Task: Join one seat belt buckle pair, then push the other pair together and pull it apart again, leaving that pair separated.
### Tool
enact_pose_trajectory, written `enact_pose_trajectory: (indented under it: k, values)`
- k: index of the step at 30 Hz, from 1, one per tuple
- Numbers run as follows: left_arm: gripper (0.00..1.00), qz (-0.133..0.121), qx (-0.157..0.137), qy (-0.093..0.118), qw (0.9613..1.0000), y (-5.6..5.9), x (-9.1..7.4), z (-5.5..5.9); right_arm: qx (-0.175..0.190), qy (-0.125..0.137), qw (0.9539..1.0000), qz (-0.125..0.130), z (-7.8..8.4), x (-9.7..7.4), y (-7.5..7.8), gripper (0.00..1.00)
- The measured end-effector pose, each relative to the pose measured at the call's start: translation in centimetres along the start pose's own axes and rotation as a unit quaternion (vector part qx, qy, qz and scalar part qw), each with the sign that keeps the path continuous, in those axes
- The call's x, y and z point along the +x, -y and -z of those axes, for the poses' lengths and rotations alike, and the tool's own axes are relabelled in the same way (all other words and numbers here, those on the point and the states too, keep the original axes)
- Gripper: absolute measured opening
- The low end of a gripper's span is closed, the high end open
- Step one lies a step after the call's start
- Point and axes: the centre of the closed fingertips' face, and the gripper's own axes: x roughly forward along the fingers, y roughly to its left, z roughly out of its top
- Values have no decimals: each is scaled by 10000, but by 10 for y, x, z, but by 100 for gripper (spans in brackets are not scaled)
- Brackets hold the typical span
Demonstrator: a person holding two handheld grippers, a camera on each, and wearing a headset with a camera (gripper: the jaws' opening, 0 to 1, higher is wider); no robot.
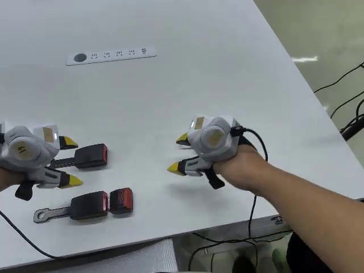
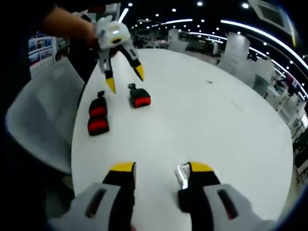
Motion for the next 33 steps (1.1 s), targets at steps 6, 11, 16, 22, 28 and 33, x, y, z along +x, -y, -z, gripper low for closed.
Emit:
enact_pose_trajectory:
  k: [6, 11, 16, 22, 28, 33]
  values:
    - [57, 120, 6, -23, 9999, -16, 14, -5, -170, -312, 9992, 159, 23, -10, 37, 45]
    - [60, 259, 45, -51, 9996, -20, 27, -2, -355, -741, 9965, 175, 51, -12, 49, 47]
    - [56, 541, -64, -365, 9978, -15, 38, 19, -353, -925, 9951, 15, 61, -4, 48, 47]
    - [48, 689, -89, -353, 9970, -21, 44, 16, -332, -980, 9940, -349, 55, 6, 38, 38]
    - [34, 943, -169, -320, 9949, -6, 42, 16, -425, -1124, 9909, -602, 56, 5, 37, 36]
    - [34, 1006, -142, -246, 9945, -5, 42, 14, -294, -1044, 9913, -745, 56, 4, 37, 36]
